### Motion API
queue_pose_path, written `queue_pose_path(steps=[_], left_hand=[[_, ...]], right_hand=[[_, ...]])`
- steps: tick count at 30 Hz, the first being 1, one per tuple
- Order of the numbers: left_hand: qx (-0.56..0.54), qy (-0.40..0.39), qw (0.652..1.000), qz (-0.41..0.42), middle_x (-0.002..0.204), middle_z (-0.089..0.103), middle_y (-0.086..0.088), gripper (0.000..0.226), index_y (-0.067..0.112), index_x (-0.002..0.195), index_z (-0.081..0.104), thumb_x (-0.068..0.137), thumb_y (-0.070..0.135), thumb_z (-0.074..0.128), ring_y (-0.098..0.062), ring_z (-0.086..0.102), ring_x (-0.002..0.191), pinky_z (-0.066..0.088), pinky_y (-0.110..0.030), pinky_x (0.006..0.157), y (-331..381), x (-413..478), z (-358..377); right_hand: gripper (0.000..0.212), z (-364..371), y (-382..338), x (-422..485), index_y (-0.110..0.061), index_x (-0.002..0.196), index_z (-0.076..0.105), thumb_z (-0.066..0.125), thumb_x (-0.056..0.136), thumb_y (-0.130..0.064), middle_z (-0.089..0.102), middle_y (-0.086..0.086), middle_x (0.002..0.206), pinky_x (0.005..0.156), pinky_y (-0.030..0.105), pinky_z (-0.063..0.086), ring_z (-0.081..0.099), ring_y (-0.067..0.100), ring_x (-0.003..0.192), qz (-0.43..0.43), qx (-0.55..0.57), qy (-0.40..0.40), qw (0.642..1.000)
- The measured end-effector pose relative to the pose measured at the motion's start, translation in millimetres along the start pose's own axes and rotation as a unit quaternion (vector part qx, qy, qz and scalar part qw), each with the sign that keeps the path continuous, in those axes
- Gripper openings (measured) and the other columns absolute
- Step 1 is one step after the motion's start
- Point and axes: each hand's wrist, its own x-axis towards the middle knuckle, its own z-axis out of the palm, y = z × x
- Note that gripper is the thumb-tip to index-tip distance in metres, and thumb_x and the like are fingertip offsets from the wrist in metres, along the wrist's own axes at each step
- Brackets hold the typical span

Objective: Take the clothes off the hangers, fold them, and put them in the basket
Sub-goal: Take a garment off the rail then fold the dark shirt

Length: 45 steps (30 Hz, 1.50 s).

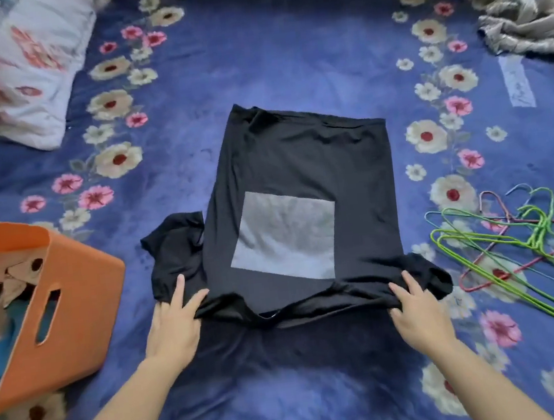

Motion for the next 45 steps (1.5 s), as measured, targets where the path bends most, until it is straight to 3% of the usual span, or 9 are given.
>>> queue_pose_path(steps=[8, 11, 15, 21, 28, 34, 39, 42, 45], left_hand=[[0.07, -0.01, 0.997, 0.024, 0.154, 0.032, -0.02, 0.082, 0.031, 0.143, 0.048, 0.072, -0.003, 0.07, -0.034, 0.042, 0.075, 0.05, -0.053, 0.079, -30, -36, 73], [0.085, -0.088, 0.992, -0.04, 0.163, 0.005, -0.011, 0.072, 0.033, 0.153, 0.024, 0.091, 0.009, 0.051, -0.054, 0.021, 0.134, 0.033, -0.056, 0.107, -24, -42, 90], [-0.022, 0.017, 0.995, -0.092, 0.147, 0.034, -0.022, 0.064, 0.006, 0.125, 0.055, 0.063, -0.01, 0.062, -0.038, 0.023, 0.135, 0.029, -0.06, 0.104, 29, -42, 95], [-0.076, -0.015, 0.96, 0.268, 0.133, 0.046, -0.006, 0.067, 0.022, 0.123, 0.049, 0.057, 0.026, 0.058, -0.026, 0.041, 0.123, 0.04, -0.043, 0.095, 139, -47, 123], [0.045, -0.052, 0.927, 0.37, 0.09, 0.053, -0.001, 0.083, 0.026, 0.131, 0.046, 0.055, 0.029, 0.078, -0.022, 0.053, 0.074, 0.045, -0.033, 0.058, 216, -39, 151], [-0.048, -0.15, 0.924, 0.348, 0.103, 0.057, 0.003, 0.053, 0.03, 0.131, 0.039, 0.079, 0.02, 0.044, -0.026, 0.058, 0.092, 0.047, -0.037, 0.073, 224, -41, 132], [0.043, -0.12, 0.913, 0.387, 0.078, 0.051, 0.007, 0.055, 0.027, 0.113, 0.054, 0.059, 0.017, 0.059, -0.018, 0.053, 0.066, 0.032, -0.027, 0.053, 213, -51, 153], [0.101, -0.096, 0.919, 0.369, 0.065, 0.044, 0.009, 0.06, 0.025, 0.098, 0.057, 0.041, 0.014, 0.071, -0.015, 0.045, 0.051, 0.023, -0.025, 0.044, 222, -53, 163], [0.03, -0.156, 0.927, 0.338, 0.074, 0.049, 0.009, 0.036, 0.026, 0.092, 0.052, 0.06, 0.012, 0.058, -0.018, 0.049, 0.067, 0.026, -0.024, 0.05, 228, -55, 159]], right_hand=[[0.061, 74, 39, -21, -0.015, 0.126, 0.066, 0.082, 0.067, -0.009, 0.052, 0.016, 0.142, 0.077, 0.048, 0.054, 0.06, 0.044, 0.089, -0.029, -0.057, 0.034, 0.997], [0.048, 97, 55, -33, -0.02, 0.131, 0.062, 0.067, 0.083, -0.016, 0.043, 0.008, 0.15, 0.084, 0.044, 0.053, 0.06, 0.037, 0.108, -0.038, -0.042, -0.022, 0.998], [0.017, 105, 59, -38, -0.023, 0.083, 0.067, 0.056, 0.086, -0.01, 0.065, 0.008, 0.108, 0.075, 0.04, 0.047, 0.062, 0.034, 0.092, 0.078, 0.157, 0.044, 0.984], [0.045, 93, 64, 14, -0.009, 0.089, 0.055, 0.055, 0.076, -0.052, 0.059, 0.011, 0.086, 0.083, 0.043, 0.049, 0.058, 0.031, 0.084, 0.389, 0.478, 0.167, 0.769], [0.021, 66, 69, 64, -0.014, 0.092, 0.063, 0.075, 0.078, -0.023, 0.067, 0.0, 0.085, 0.065, 0.029, 0.051, 0.064, 0.011, 0.069, 0.311, 0.709, 0.203, 0.599], [0.02, 44, 127, 38, -0.023, 0.06, 0.048, 0.062, 0.07, -0.013, 0.045, -0.01, 0.062, 0.055, 0.024, 0.034, 0.037, 0.004, 0.057, 0.254, 0.604, 0.422, 0.627], [0.017, 107, 180, 16, -0.021, 0.063, 0.059, 0.071, 0.075, -0.019, 0.066, 0.025, 0.082, 0.067, 0.039, 0.047, 0.056, 0.024, 0.07, 0.366, 0.605, 0.224, 0.671], [0.008, 99, 179, 21, -0.014, 0.085, 0.064, 0.071, 0.083, -0.016, 0.059, 0.007, 0.074, 0.053, 0.027, 0.044, 0.049, 0.018, 0.057, 0.336, 0.662, 0.182, 0.645], [0.02, 87, 174, 25, -0.02, 0.068, 0.059, 0.067, 0.074, -0.003, 0.051, 0.001, 0.067, 0.048, 0.024, 0.035, 0.042, 0.016, 0.058, 0.27, 0.636, 0.188, 0.698]])
